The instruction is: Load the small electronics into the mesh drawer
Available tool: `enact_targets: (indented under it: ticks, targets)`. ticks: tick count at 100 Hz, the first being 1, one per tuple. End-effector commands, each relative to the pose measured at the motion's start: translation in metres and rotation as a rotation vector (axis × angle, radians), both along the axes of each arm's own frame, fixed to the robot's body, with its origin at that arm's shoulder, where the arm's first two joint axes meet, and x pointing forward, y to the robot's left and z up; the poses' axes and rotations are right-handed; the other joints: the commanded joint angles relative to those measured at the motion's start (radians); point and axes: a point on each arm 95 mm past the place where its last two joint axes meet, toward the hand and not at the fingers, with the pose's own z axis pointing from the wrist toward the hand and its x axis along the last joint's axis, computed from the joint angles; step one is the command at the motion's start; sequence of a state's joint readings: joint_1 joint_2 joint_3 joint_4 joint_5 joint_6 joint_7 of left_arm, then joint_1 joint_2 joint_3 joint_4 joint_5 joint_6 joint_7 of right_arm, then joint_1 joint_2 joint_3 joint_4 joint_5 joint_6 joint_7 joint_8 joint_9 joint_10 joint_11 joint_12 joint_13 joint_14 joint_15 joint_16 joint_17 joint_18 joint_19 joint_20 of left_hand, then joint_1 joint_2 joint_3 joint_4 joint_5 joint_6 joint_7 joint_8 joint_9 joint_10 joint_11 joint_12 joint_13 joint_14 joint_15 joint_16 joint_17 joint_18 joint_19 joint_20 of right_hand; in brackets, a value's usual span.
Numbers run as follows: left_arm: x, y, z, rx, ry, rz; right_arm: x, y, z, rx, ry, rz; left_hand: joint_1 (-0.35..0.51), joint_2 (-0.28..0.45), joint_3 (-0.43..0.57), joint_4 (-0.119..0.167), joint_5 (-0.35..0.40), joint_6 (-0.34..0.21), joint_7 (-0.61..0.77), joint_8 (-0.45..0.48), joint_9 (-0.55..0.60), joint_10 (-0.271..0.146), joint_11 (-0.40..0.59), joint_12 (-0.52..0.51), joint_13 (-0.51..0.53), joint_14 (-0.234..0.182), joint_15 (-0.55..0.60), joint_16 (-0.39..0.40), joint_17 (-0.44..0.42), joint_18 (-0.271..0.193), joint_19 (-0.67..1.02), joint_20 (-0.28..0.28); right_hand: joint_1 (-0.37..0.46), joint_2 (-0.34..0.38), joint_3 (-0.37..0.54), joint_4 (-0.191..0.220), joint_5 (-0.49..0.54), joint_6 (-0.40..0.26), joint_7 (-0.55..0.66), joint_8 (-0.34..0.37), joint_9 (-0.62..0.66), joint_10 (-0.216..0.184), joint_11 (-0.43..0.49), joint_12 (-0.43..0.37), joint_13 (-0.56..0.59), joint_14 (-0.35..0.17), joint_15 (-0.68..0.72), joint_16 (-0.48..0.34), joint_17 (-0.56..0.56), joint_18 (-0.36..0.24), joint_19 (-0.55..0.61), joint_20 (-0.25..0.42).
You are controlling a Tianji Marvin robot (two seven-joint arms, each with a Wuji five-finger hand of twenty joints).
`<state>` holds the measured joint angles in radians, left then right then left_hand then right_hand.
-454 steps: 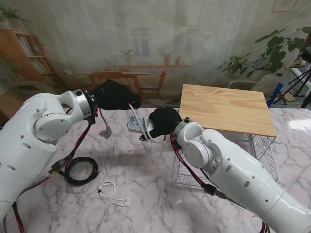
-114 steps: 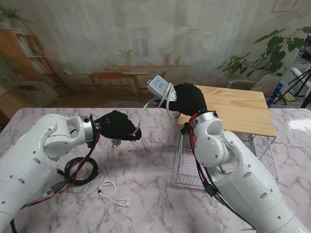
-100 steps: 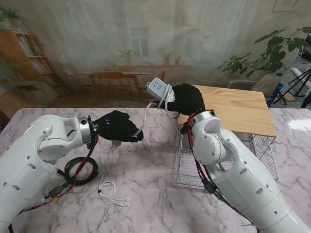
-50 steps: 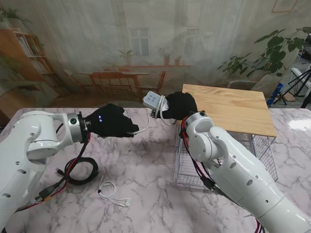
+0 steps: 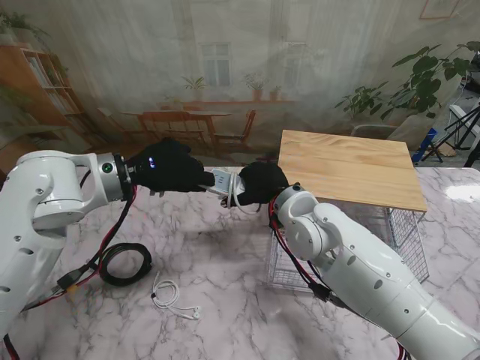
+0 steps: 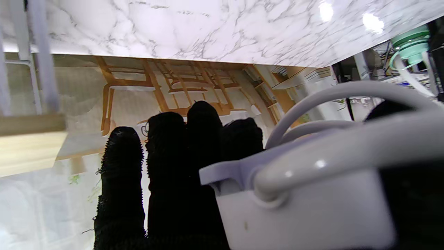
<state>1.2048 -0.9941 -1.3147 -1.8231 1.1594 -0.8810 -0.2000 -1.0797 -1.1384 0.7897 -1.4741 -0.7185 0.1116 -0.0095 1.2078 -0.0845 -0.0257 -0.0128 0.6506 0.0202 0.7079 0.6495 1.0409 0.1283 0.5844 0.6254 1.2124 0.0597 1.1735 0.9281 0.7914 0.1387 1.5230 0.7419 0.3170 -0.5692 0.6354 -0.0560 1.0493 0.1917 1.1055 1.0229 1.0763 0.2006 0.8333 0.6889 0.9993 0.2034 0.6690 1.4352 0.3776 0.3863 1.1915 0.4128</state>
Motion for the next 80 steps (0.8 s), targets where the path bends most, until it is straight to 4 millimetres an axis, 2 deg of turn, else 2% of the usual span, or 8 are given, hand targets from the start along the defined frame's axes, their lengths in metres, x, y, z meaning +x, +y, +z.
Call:
enact_targets:
  ticks: [1,23,45,80]
  targets:
    - [0.009,0.000,0.009,0.011,-0.015,0.021,-0.006,0.007,-0.007,-0.001,0.020,0.033,0.083,0.037,0.024,-0.004,0.020,-0.015,0.010,0.017,0.034,0.034,0.006,0.017,0.054,-0.028,0.063,0.000,0.022,-0.016,0.062,0.018,0.241,0.293,0.259,0.012,0.130,-0.098,0.105,0.008,0.013,-0.121,0.084,0.011,0.002,-0.016,0.068,0.023,0.000,0.014,0.018,0.003]
    - [0.036,-0.009,0.011,0.059,0.028,0.072,-0.021,0.018,-0.006,0.067,0.040,0.095,0.078,0.045,0.011,-0.005,0.016,-0.040,0.007,0.032,0.029,0.019,0.000,0.018,0.050,-0.028,0.051,-0.010,0.004,-0.021,0.044,0.018,0.237,0.292,0.261,0.011,0.131,-0.103,0.104,0.010,0.016,-0.127,0.081,0.012,0.003,-0.022,0.068,0.023,0.001,0.012,0.018,0.001]
    - [0.063,-0.019,0.000,0.055,0.104,0.127,-0.033,0.023,-0.002,0.134,0.069,0.144,0.076,0.044,0.009,-0.005,0.014,-0.050,0.009,0.037,0.027,0.016,0.000,0.020,0.050,-0.026,0.048,-0.010,-0.003,-0.023,0.041,0.022,0.234,0.291,0.262,0.011,0.132,-0.106,0.104,0.011,0.017,-0.132,0.081,0.014,0.002,-0.028,0.069,0.023,0.005,0.012,0.018,0.000]
    - [0.083,-0.026,-0.018,0.056,0.186,0.161,-0.045,0.028,0.003,0.216,0.115,0.220,0.071,0.043,0.009,-0.005,0.012,-0.061,0.013,0.036,0.025,0.014,0.000,0.020,0.050,-0.031,0.044,-0.007,-0.003,-0.030,0.040,0.028,0.229,0.289,0.264,0.010,0.133,-0.110,0.104,0.012,0.018,-0.139,0.079,0.017,-0.001,-0.036,0.073,0.025,0.015,0.011,0.018,-0.003]
